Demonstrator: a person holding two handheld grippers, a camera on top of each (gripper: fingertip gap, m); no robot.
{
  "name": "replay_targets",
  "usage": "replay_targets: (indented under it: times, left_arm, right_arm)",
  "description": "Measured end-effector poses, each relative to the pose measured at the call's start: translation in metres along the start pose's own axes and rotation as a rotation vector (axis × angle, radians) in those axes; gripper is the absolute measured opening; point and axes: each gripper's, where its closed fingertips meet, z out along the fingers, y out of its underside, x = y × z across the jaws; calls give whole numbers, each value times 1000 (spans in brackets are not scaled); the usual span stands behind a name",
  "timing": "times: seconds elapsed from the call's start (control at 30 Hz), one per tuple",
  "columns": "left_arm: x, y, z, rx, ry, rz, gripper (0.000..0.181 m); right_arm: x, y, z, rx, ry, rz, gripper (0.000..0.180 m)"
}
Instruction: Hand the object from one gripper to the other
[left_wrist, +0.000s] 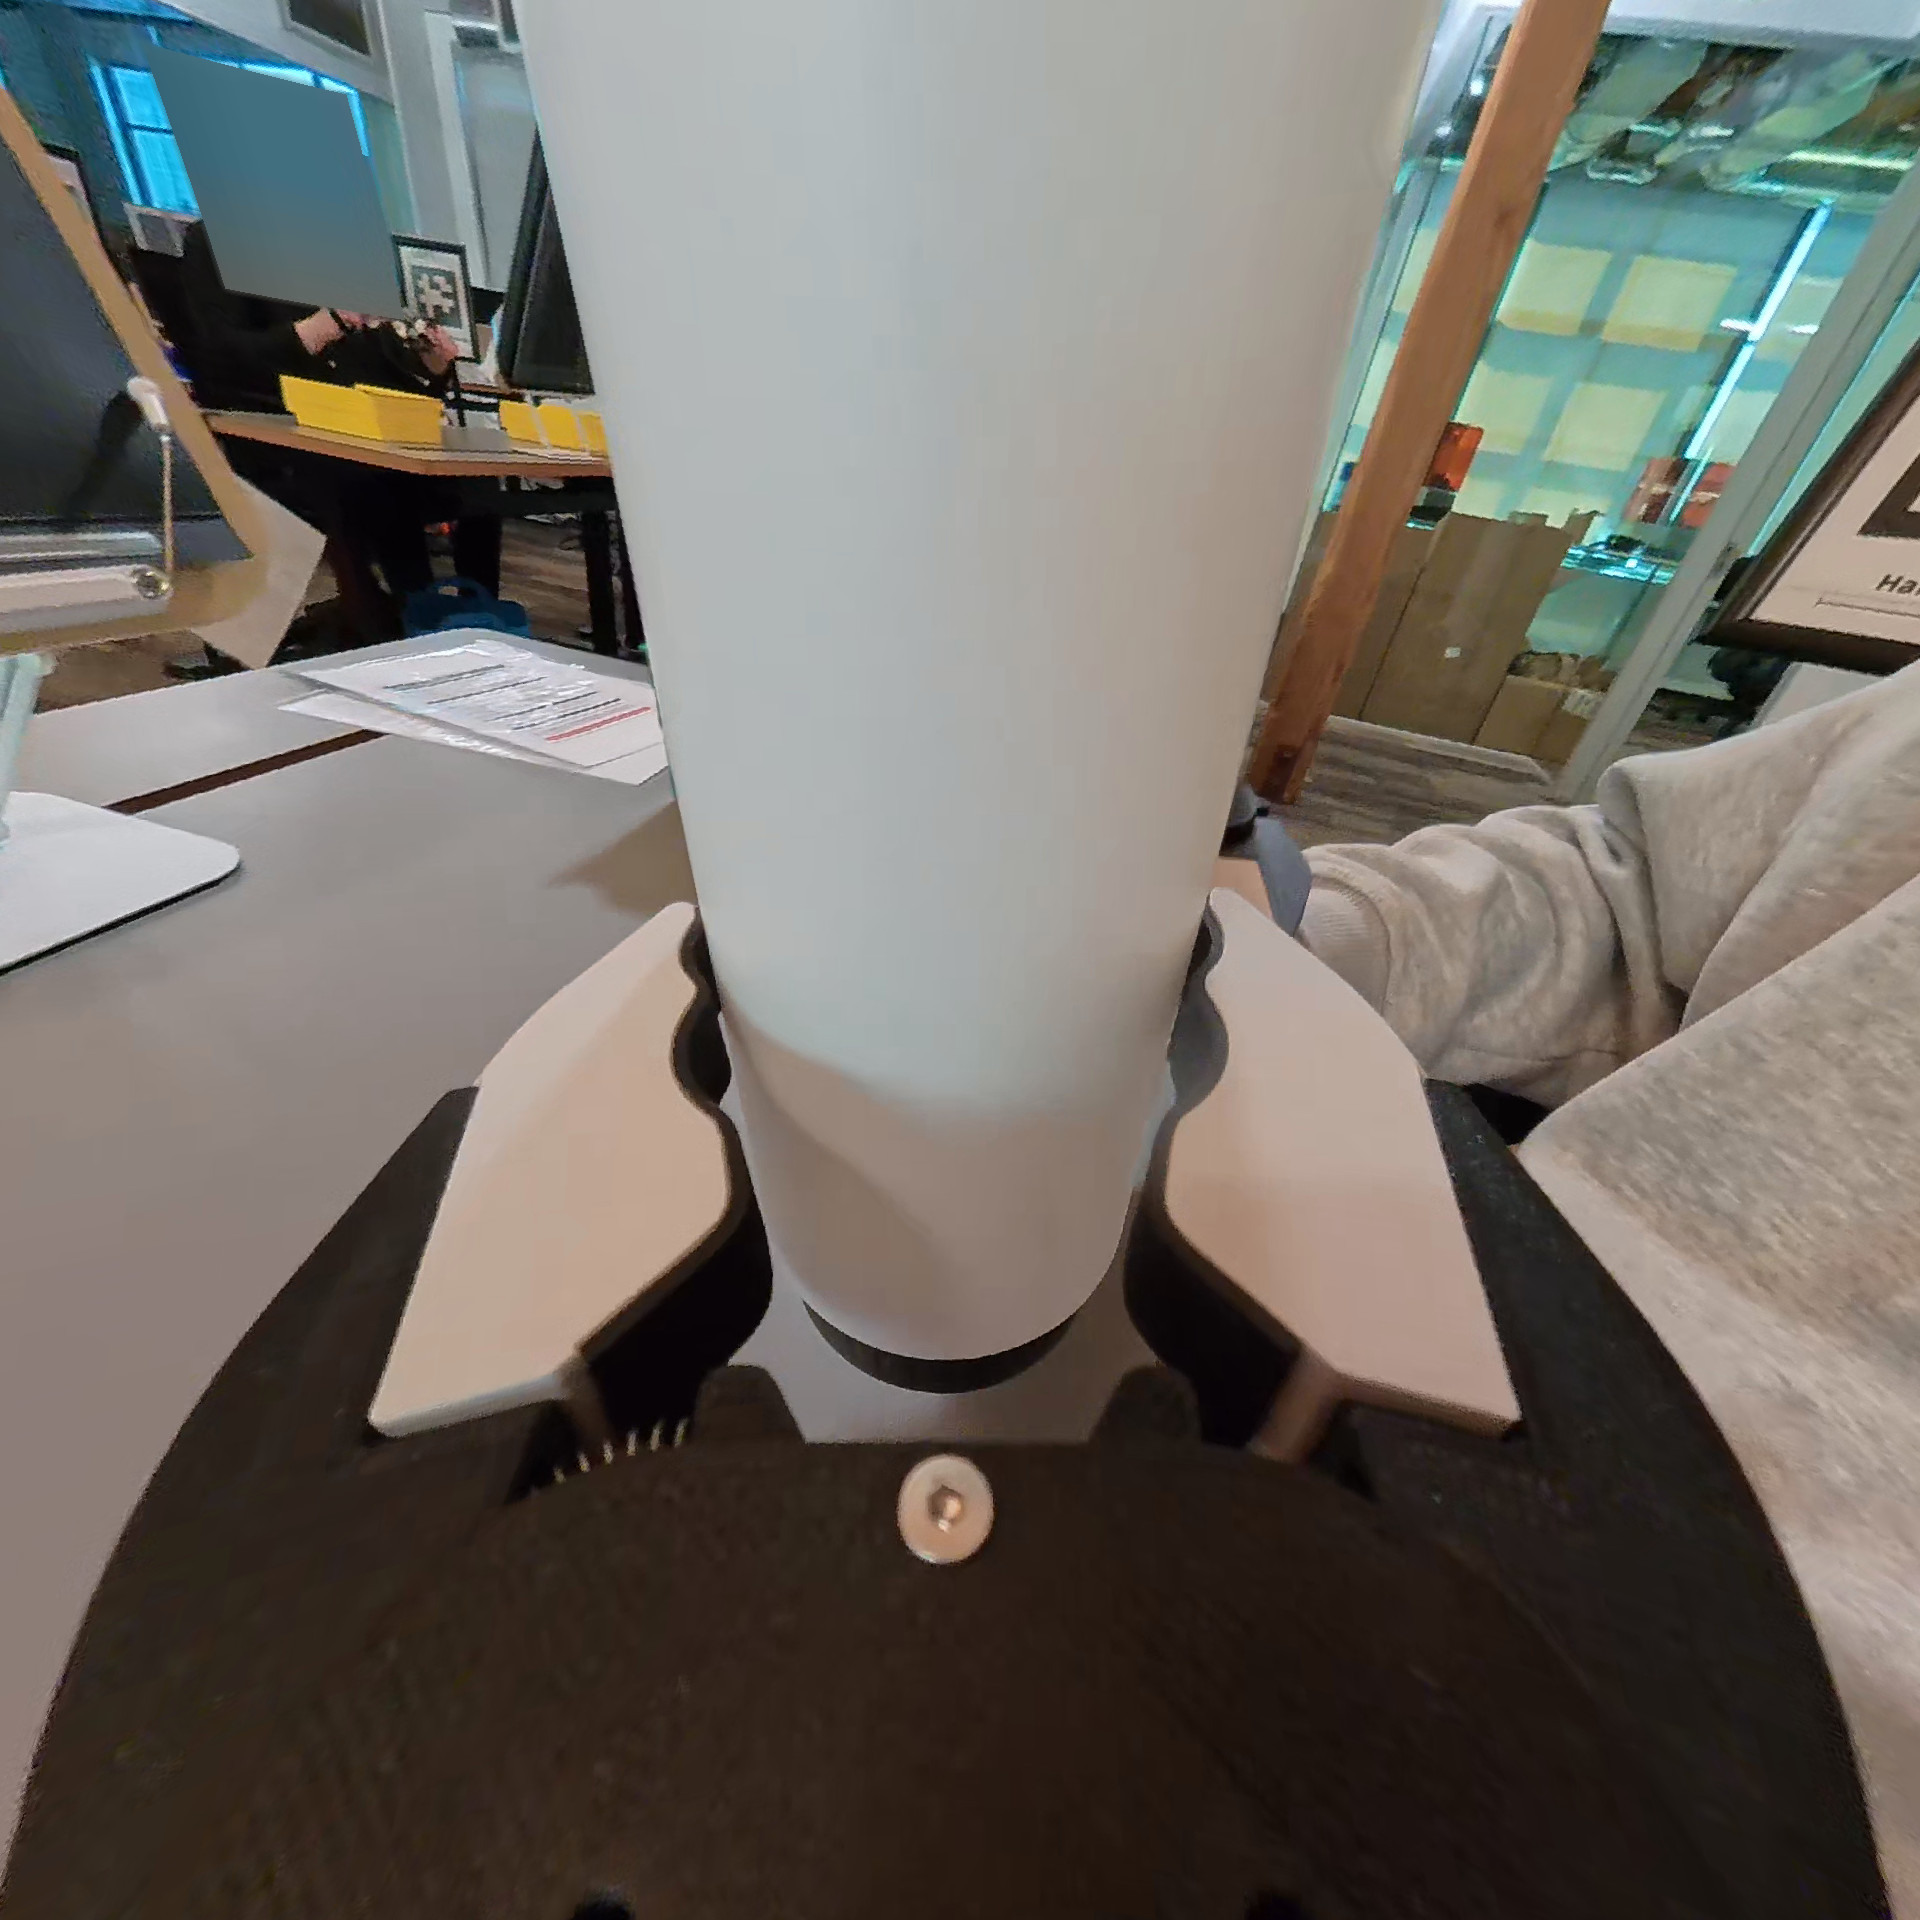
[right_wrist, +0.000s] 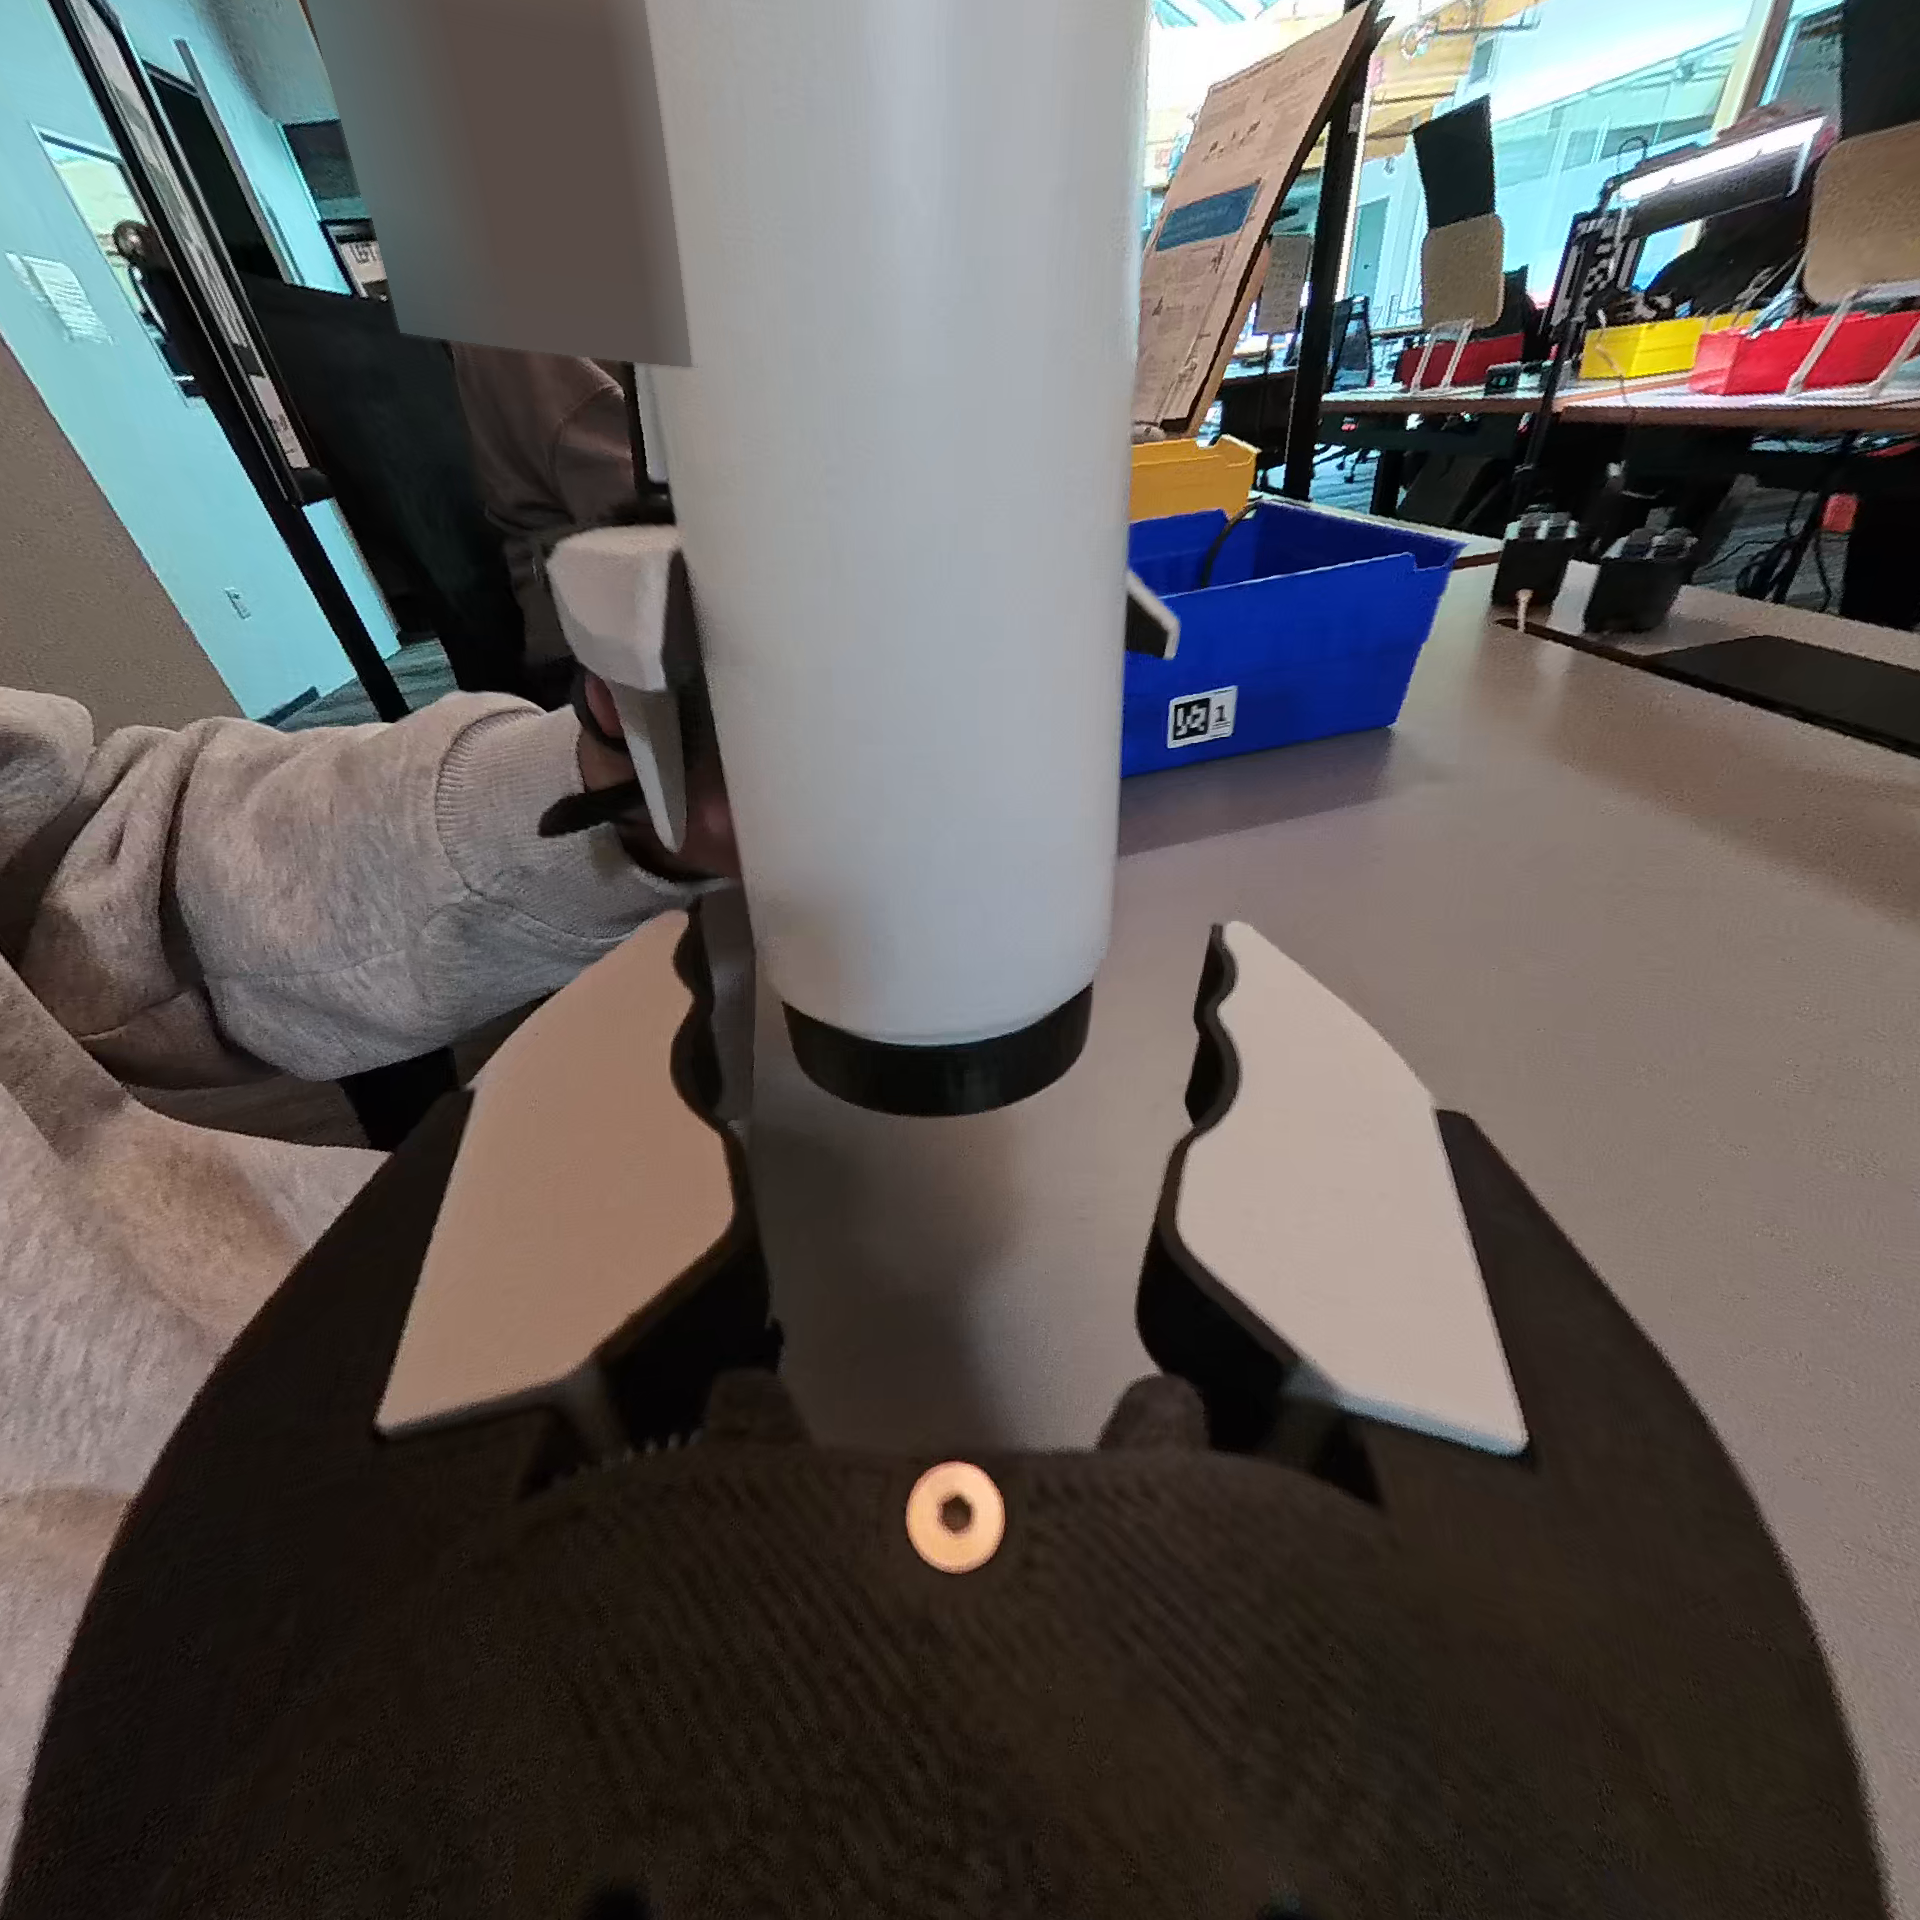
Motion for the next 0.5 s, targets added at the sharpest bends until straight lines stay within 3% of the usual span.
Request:
replay_targets:
  times: [0.5]
  left_arm:
    - [17, 6, 16, -26, 40, -9, 86]
  right_arm:
    - [-13, -11, 3, 55, -15, -31, 92]
